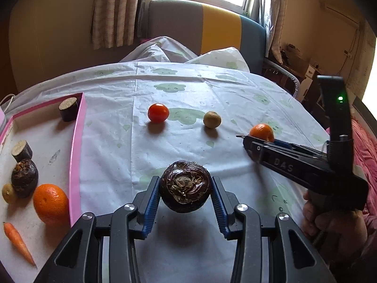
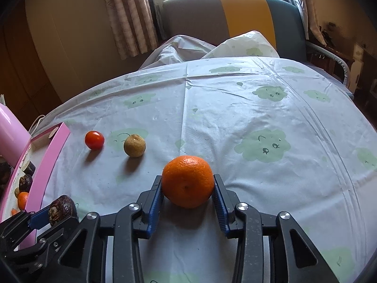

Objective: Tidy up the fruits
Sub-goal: 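Carry the dark round fruit into the pink tray and open the left tool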

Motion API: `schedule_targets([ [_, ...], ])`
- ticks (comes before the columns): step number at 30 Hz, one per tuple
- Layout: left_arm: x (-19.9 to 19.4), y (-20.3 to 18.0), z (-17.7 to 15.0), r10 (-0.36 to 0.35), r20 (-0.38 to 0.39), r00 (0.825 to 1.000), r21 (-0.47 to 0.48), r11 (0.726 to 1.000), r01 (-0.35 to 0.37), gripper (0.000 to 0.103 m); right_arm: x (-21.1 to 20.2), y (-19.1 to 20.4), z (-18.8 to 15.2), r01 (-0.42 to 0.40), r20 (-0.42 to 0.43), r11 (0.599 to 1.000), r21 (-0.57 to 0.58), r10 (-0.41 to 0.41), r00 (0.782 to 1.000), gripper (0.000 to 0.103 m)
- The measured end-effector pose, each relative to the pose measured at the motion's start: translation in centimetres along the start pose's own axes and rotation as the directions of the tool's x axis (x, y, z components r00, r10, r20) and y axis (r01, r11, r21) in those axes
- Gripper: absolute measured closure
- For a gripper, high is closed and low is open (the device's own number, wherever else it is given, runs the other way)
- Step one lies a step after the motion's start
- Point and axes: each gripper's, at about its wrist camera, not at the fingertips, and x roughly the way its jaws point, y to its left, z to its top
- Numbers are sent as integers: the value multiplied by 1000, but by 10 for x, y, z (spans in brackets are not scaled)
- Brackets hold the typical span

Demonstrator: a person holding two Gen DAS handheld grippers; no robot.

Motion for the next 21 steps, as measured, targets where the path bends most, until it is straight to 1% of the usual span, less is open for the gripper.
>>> schedule_targets([
  [3, -22, 0, 2, -13, 29, 1000, -4, 1000, 13, 60, 0, 2, 0, 15, 1, 1000, -14, -15, 1000, 62],
  [6, -41, 8, 6, 9, 47, 999, -26, 1000, -8, 60, 0, 2, 0, 16, 1, 1000, -16, -16, 1000, 62],
  [8, -53, 21, 9, 34, 57, 998, -68, 997, -30, 60, 0, 3, 0, 17, 0, 1000, -17, -17, 1000, 62],
  [11, -68, 47, 13, 92, 79, 993, -121, 989, -82, 60, 0, 2, 0, 20, 0, 1000, -19, -20, 1000, 62],
  [12, -70, 60, 15, 107, 76, 991, -158, 983, -94, 60, 0, 3, 0, 22, 0, 1000, -21, -22, 1000, 62],
  [15, -72, 108, 18, 152, 55, 987, -275, 952, -131, 60, 0, 4, 0, 27, 0, 999, -27, -27, 1000, 62],
  [17, -74, 138, 17, 191, 38, 981, -344, 924, -167, 60, 0, 4, 0, 25, 1, 999, -27, -25, 1000, 62],
  [18, -74, 151, 15, 208, 22, 978, -364, 913, -186, 60, 0, 4, 0, 24, 1, 999, -26, -24, 1000, 62],
  [21, -74, 182, 11, 280, -16, 960, -392, 881, -264, 60, -1, 3, -1, 21, 1, 1000, -24, -21, 1000, 62],
])
